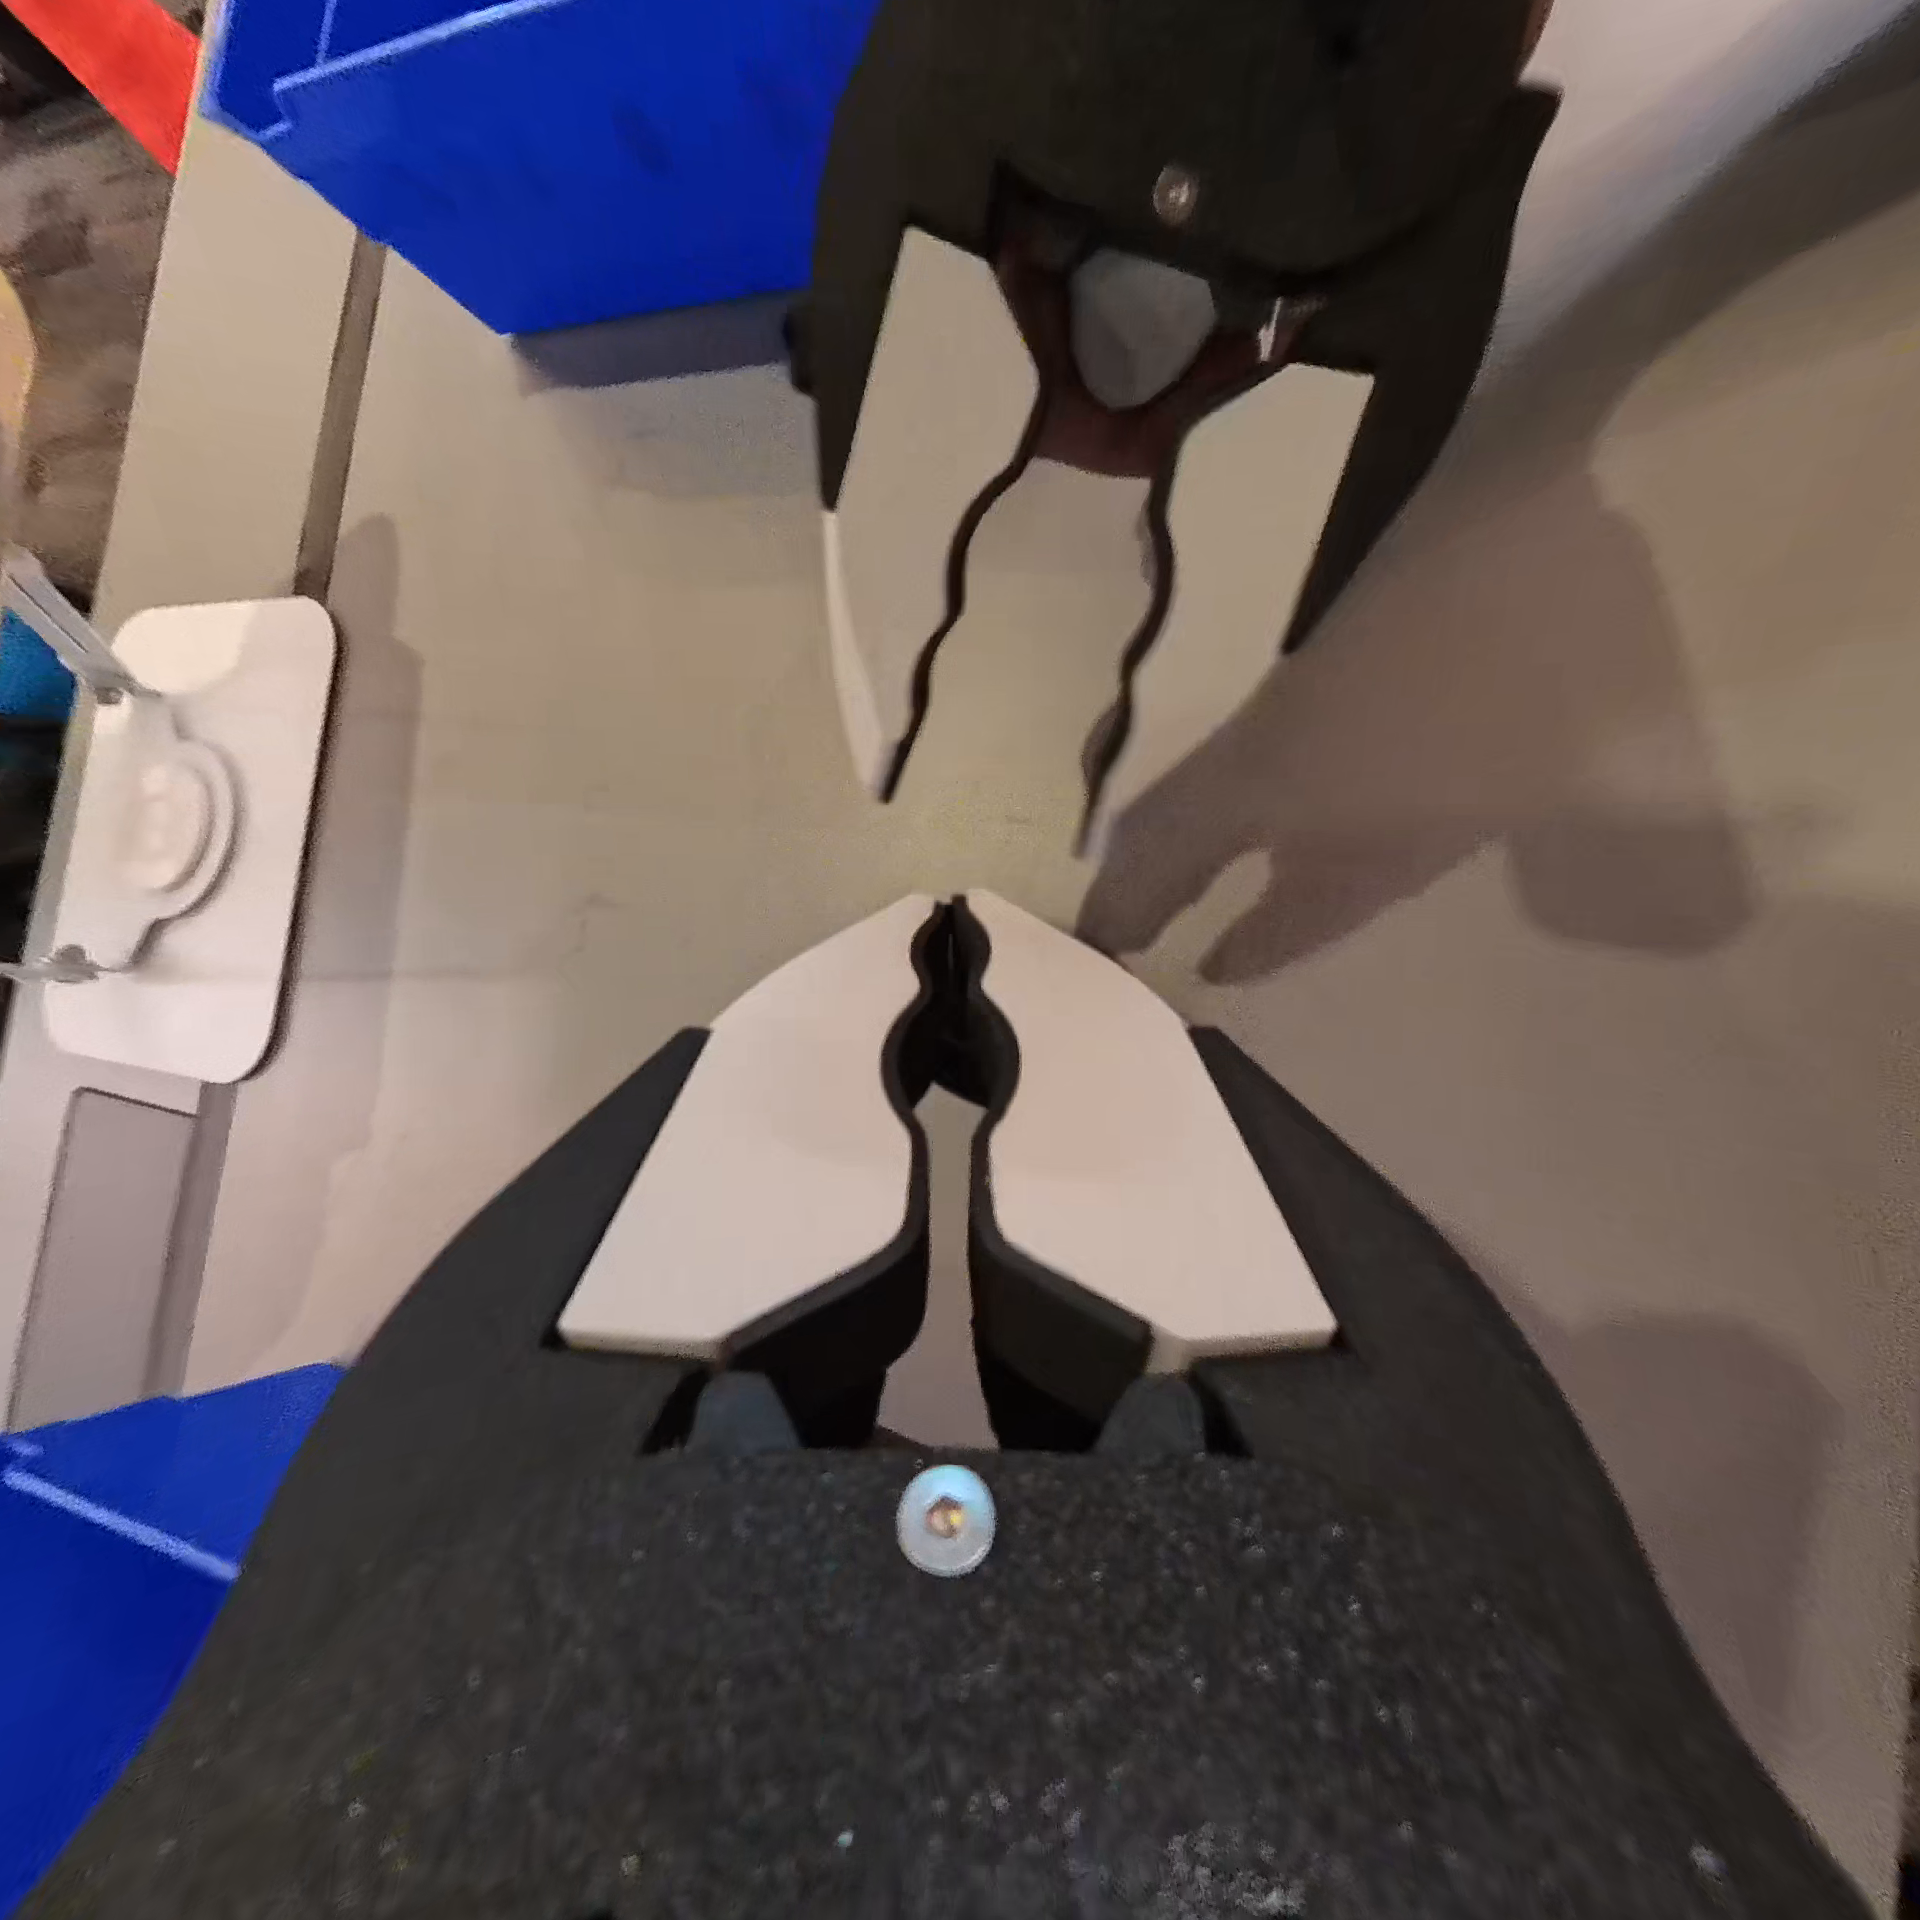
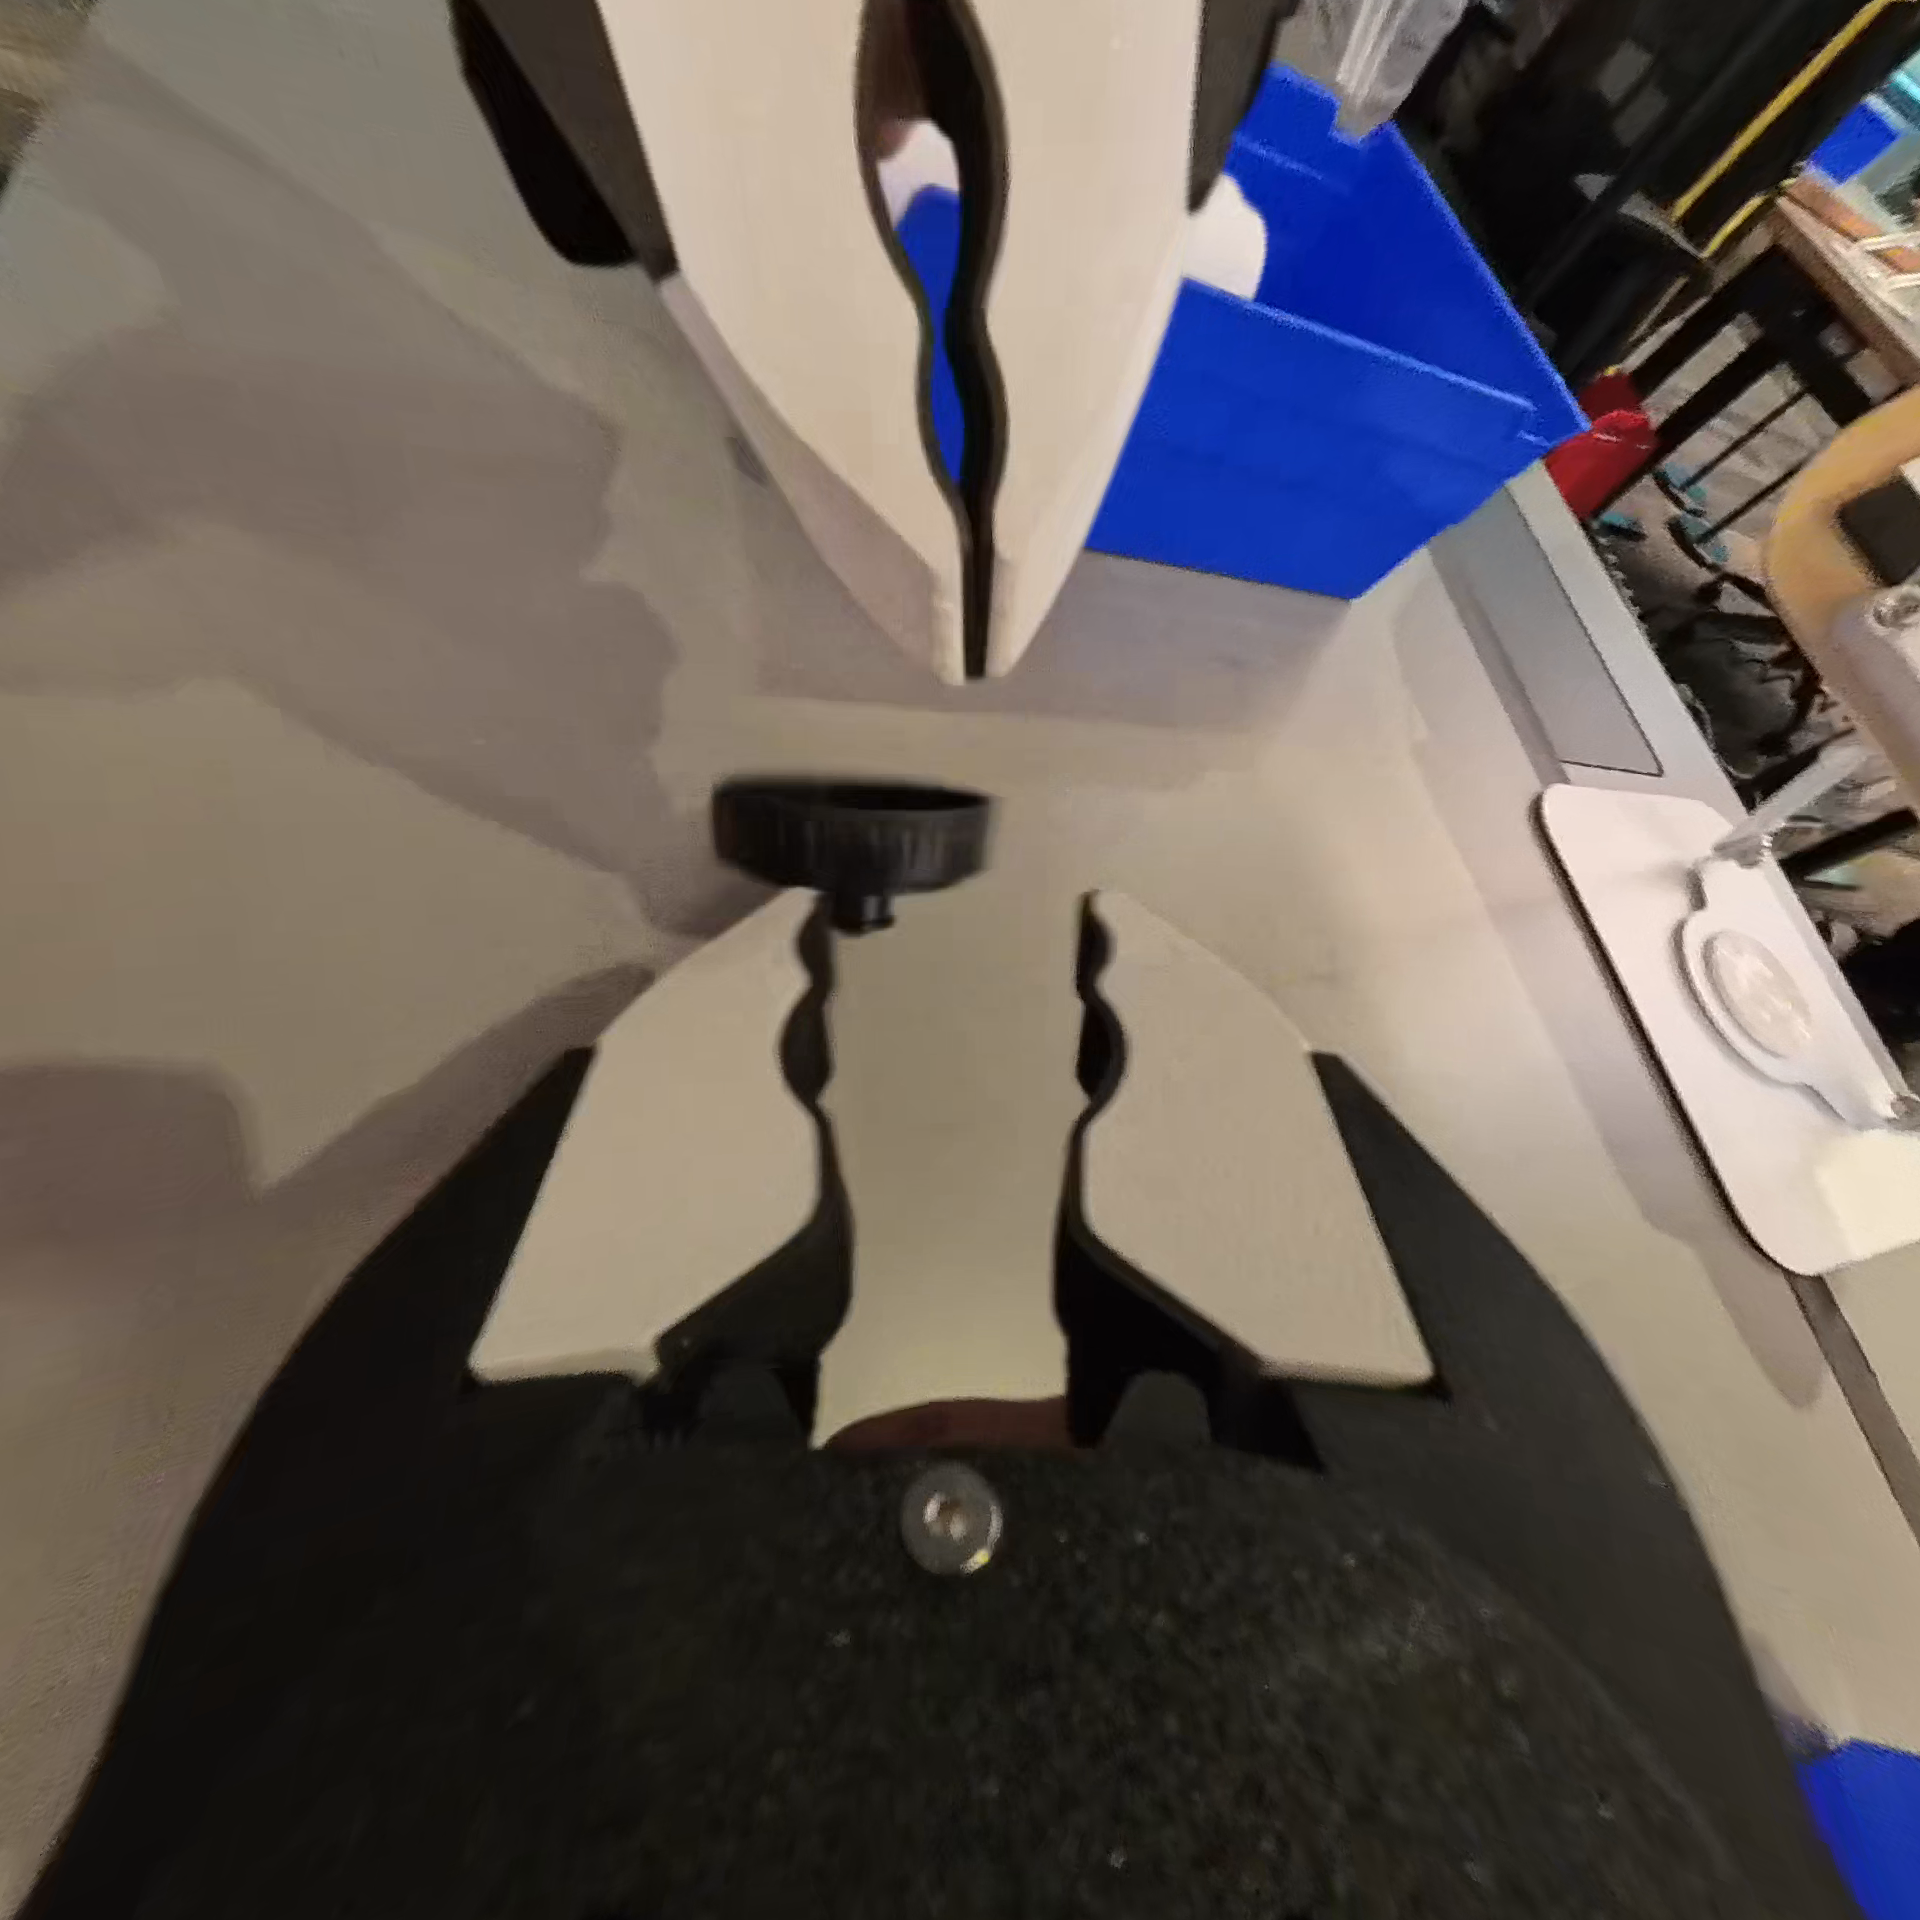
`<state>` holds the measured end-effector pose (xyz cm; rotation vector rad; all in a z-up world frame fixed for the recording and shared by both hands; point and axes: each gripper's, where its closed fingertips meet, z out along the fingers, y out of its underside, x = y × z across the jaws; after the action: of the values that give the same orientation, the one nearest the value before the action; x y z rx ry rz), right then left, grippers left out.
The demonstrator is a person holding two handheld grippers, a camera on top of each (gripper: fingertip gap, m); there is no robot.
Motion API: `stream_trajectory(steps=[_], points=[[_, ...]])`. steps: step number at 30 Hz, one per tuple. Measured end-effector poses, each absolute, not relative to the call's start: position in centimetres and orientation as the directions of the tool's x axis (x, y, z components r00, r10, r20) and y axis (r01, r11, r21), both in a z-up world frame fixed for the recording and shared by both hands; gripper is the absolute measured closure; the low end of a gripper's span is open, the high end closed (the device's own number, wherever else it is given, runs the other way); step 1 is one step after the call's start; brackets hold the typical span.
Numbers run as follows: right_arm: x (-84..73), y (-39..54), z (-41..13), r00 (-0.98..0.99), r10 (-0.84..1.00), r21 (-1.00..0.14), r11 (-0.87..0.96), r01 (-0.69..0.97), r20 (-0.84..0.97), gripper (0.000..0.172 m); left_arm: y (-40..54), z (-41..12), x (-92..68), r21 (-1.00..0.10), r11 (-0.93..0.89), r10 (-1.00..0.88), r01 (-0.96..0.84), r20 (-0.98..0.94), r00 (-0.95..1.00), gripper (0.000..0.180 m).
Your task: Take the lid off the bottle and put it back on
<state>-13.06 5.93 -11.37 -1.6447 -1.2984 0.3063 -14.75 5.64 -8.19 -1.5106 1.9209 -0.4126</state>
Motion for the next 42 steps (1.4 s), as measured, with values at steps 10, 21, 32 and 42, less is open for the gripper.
stream_trajectory(steps=[10, 21, 32, 42], points=[[-9.9, -0.2, -9.1, 0.545, 0.833, -0.931, -0.124, 0.342, 0.090, 0.108, 4.6, -9.5, -21.1, -0.772, -0.101, -0.955, -0.627, -0.101, 0.278, 0.132], [-9.7, -3.3, -12.7, 0.609, 0.789, -0.934, -0.148, 0.326, 0.087, 0.107, 5.0, -14.3, -17.2, -0.623, -0.216, -0.929, -0.752, -0.107, 0.355, 0.088], [-8.2, -3.8, -12.5, 0.632, 0.761, -0.924, -0.123, 0.362, 0.146, 0.108, 9.7, -18.0, -12.6, -0.414, -0.357, -0.911, -0.837, -0.044, 0.410, 0.108], [-8.0, 0.6, -9.4, 0.754, 0.639, -0.971, -0.047, 0.236, 0.152, 0.099, 8.3, -6.3, -12.9, -0.683, -0.714, -0.695, -0.150, 0.666, 0.271, 0.109]])
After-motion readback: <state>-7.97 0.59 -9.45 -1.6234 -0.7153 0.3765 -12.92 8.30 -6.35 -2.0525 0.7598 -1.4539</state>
